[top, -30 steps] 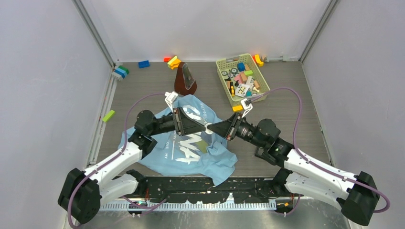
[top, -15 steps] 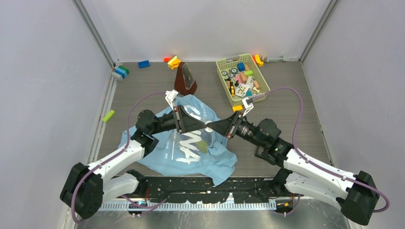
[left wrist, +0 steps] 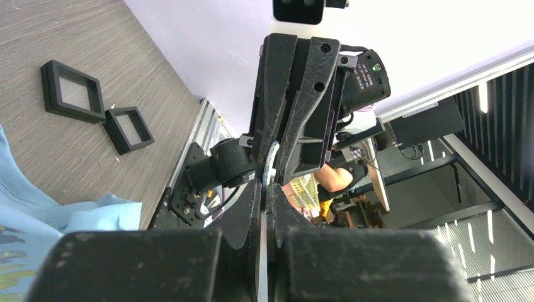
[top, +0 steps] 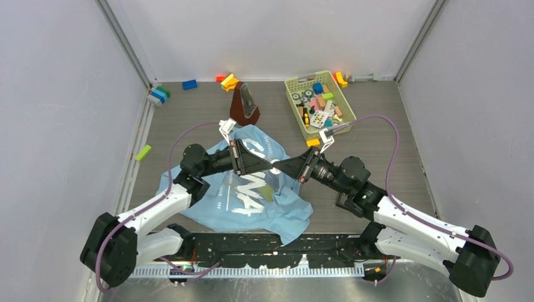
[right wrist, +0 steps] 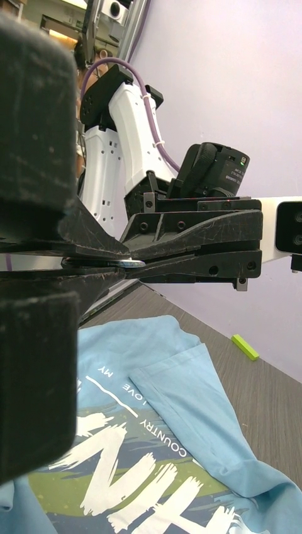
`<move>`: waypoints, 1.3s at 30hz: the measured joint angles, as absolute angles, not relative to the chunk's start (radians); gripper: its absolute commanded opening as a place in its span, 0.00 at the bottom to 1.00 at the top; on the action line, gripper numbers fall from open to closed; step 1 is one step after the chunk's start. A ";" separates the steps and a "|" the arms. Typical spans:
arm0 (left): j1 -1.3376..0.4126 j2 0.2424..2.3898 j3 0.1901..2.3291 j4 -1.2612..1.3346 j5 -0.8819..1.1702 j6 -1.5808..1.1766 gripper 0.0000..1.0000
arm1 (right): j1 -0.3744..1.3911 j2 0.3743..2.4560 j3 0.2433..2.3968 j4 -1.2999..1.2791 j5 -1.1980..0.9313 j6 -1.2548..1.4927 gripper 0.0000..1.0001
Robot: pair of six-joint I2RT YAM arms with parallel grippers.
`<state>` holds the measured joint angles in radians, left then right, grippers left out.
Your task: Remove the brooch from the garment
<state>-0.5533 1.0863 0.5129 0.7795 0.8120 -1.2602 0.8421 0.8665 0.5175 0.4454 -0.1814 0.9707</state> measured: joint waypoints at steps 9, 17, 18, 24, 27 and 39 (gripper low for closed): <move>-0.555 1.075 0.513 0.734 0.764 -1.261 0.00 | 0.833 0.905 0.521 0.461 -0.183 0.962 0.08; -0.593 1.055 0.500 0.720 0.622 -1.275 0.00 | 0.821 0.940 0.529 0.500 -0.152 0.961 0.10; -0.599 1.049 0.496 0.720 0.602 -1.275 0.00 | 0.821 0.943 0.529 0.504 -0.147 0.964 0.10; -0.635 1.024 0.485 0.685 0.499 -1.248 0.00 | 0.821 0.956 0.529 0.516 -0.122 0.972 0.21; -0.649 1.007 0.488 0.607 0.459 -1.212 0.00 | 0.821 0.966 0.529 0.504 -0.117 0.972 0.24; -0.689 0.918 0.582 0.207 0.344 -0.999 0.00 | 0.839 0.971 0.519 0.441 -0.123 0.965 0.76</move>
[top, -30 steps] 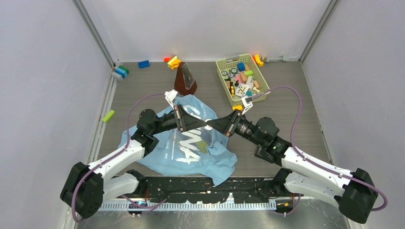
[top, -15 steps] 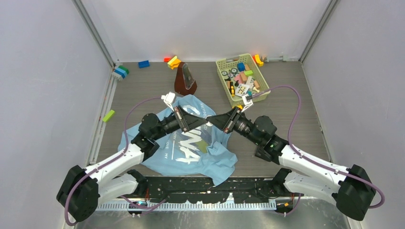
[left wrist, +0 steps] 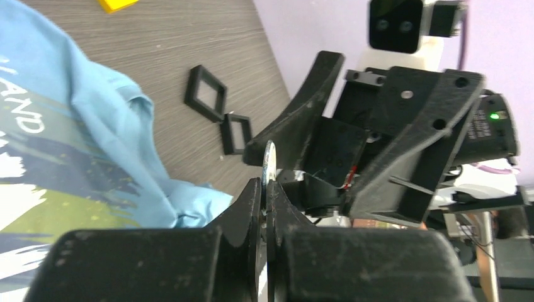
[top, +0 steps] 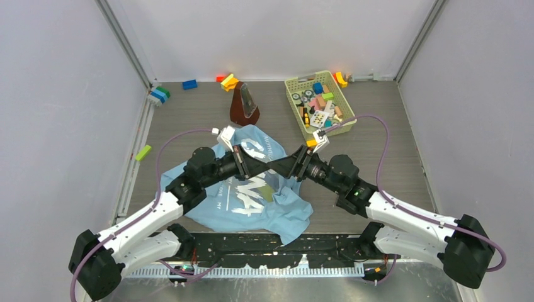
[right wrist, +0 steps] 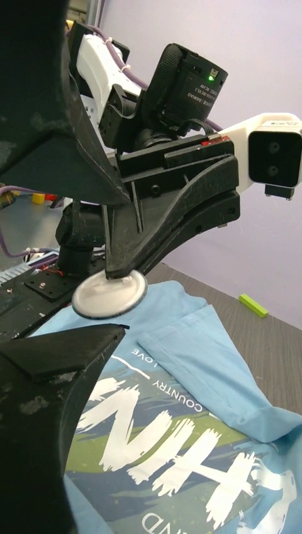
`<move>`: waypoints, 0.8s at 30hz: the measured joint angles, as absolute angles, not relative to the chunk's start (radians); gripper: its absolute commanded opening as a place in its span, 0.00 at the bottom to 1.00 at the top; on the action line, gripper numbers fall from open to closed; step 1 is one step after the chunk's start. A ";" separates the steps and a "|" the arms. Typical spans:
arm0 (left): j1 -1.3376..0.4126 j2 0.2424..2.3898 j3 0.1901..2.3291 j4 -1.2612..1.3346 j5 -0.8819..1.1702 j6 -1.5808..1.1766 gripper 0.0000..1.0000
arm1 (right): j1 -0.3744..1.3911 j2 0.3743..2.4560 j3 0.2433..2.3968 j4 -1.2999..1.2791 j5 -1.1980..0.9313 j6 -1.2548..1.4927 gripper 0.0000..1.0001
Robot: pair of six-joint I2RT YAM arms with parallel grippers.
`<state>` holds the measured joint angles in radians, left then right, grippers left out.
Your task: Remove the brooch from the garment
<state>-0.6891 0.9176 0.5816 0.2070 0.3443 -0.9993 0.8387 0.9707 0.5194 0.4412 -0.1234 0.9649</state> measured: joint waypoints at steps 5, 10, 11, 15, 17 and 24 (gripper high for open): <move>-0.689 0.919 0.587 0.106 0.323 -0.902 0.00 | 0.839 0.939 0.521 0.352 -0.075 0.968 0.79; -0.694 0.937 0.645 -0.009 0.280 -0.745 0.00 | 0.839 0.915 0.601 0.062 0.064 0.984 0.80; -0.700 0.941 0.657 -0.026 0.258 -0.705 0.00 | 0.839 0.912 0.628 -0.011 0.096 0.983 0.80; -0.748 0.978 0.701 -0.101 0.152 -0.561 0.00 | 0.839 0.909 0.757 -0.310 0.229 0.973 0.83; -0.786 1.010 0.725 -0.142 0.100 -0.510 0.00 | 0.839 0.910 0.811 -0.433 0.289 0.969 0.83; -0.916 1.142 0.773 -0.165 0.165 -0.441 0.00 | 0.828 0.861 0.875 -0.778 0.482 0.962 0.91</move>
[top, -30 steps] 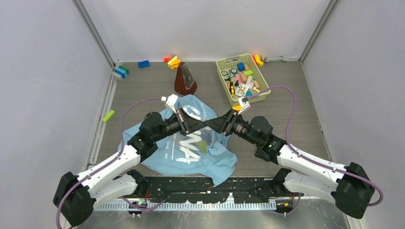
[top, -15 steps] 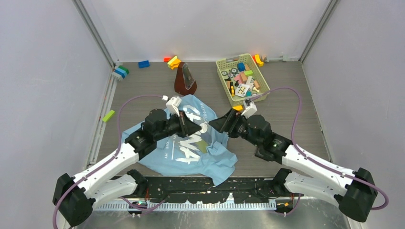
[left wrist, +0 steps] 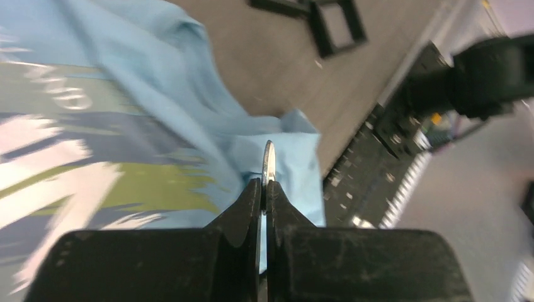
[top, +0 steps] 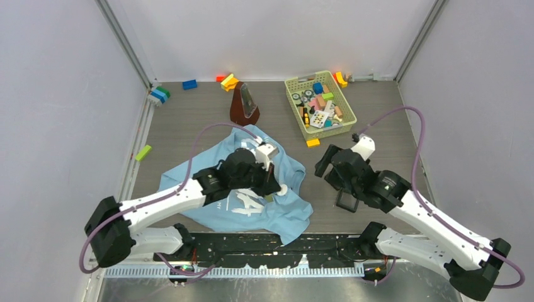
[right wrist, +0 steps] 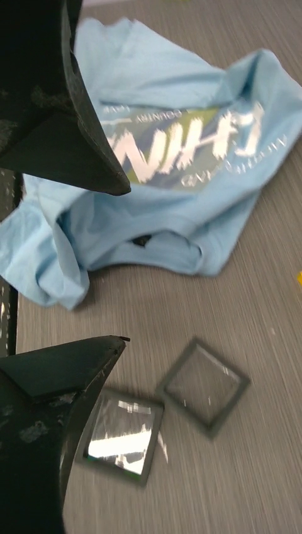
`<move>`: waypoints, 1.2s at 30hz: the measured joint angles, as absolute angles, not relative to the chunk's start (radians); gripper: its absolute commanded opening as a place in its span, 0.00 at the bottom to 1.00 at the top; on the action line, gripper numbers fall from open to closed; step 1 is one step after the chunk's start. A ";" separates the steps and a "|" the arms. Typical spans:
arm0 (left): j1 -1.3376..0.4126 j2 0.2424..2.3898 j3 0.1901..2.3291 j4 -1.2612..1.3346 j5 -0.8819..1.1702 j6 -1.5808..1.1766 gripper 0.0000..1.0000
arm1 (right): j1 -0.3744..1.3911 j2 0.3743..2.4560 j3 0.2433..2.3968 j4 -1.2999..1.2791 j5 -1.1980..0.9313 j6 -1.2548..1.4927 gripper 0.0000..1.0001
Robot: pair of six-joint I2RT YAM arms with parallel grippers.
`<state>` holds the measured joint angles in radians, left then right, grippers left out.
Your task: Remove the brooch from the garment
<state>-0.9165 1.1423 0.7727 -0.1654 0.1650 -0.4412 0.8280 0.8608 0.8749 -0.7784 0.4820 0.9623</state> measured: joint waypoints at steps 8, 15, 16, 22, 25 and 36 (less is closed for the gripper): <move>-0.936 1.427 0.775 -0.027 0.389 -0.501 0.00 | 0.546 0.822 0.813 -0.880 0.467 0.911 0.98; -0.767 1.606 0.825 -0.095 0.345 -0.483 0.00 | 0.322 0.992 0.766 -0.804 0.348 0.833 1.00; -0.715 1.618 0.832 -0.106 0.340 -0.483 0.00 | 0.312 1.037 0.767 -0.783 0.332 0.830 1.00; -0.527 1.501 0.835 -0.202 0.132 -0.411 0.00 | 0.299 1.261 0.782 -0.705 0.278 0.837 1.00; -0.579 1.370 0.810 -0.208 0.067 -0.376 0.00 | 0.299 1.295 0.782 -0.688 0.274 0.846 1.00; -0.760 1.078 0.773 -0.187 0.009 -0.290 0.00 | 0.299 1.377 0.784 -0.630 0.281 0.870 1.00</move>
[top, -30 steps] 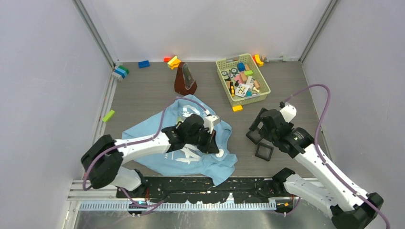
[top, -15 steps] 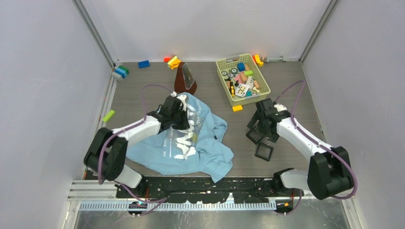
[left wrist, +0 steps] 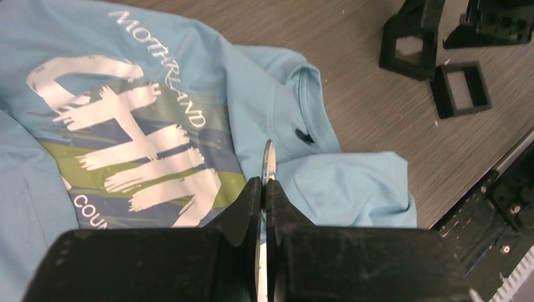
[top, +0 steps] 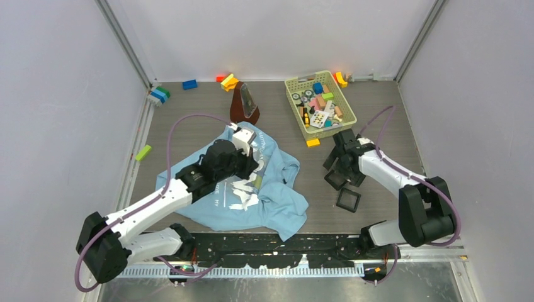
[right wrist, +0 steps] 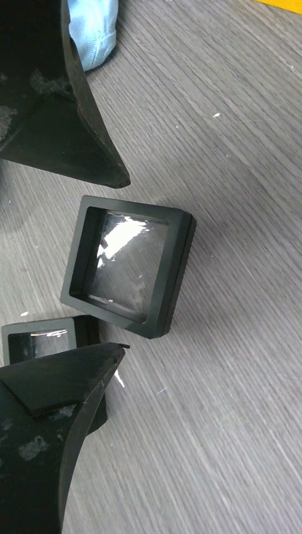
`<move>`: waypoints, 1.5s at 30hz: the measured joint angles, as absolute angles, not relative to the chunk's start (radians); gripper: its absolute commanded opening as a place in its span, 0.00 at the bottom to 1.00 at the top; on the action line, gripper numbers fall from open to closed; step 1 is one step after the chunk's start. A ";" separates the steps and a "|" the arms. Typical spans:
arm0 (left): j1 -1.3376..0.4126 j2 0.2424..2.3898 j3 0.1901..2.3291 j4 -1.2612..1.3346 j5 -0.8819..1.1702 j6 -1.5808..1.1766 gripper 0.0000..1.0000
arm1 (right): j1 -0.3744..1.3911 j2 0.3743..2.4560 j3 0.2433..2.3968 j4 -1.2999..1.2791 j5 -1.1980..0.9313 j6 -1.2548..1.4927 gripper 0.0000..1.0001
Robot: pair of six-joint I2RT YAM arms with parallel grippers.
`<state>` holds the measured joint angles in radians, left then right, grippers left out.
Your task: Remove the brooch from the garment
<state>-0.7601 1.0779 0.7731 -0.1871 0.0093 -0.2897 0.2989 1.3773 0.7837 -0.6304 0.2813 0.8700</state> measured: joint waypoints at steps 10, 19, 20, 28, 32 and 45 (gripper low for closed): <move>-0.762 0.995 0.593 -0.071 0.037 -0.249 0.00 | 0.299 1.441 0.793 -0.593 0.268 0.870 0.87; -0.764 0.966 0.576 0.007 0.060 -0.237 0.00 | 0.298 1.427 0.801 -0.591 0.192 0.838 0.58; -0.764 0.966 0.569 0.013 0.074 -0.235 0.00 | 0.298 1.417 0.803 -0.592 0.167 0.824 0.57; -0.767 0.917 0.471 0.115 0.165 -0.253 0.00 | 0.297 1.247 0.830 -0.558 -0.099 0.728 0.46; -0.793 0.895 0.415 0.210 0.165 -0.253 0.00 | 0.302 1.190 0.824 -0.473 -0.294 0.714 0.40; -0.925 0.860 0.237 0.558 0.069 -0.125 0.00 | 0.537 1.259 0.823 -0.422 -0.433 0.715 0.35</move>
<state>-0.9245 0.8597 0.2367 0.5579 0.0689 -0.1253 0.5373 1.2587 0.8230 -0.4221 -0.4328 0.7151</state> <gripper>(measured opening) 0.022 0.726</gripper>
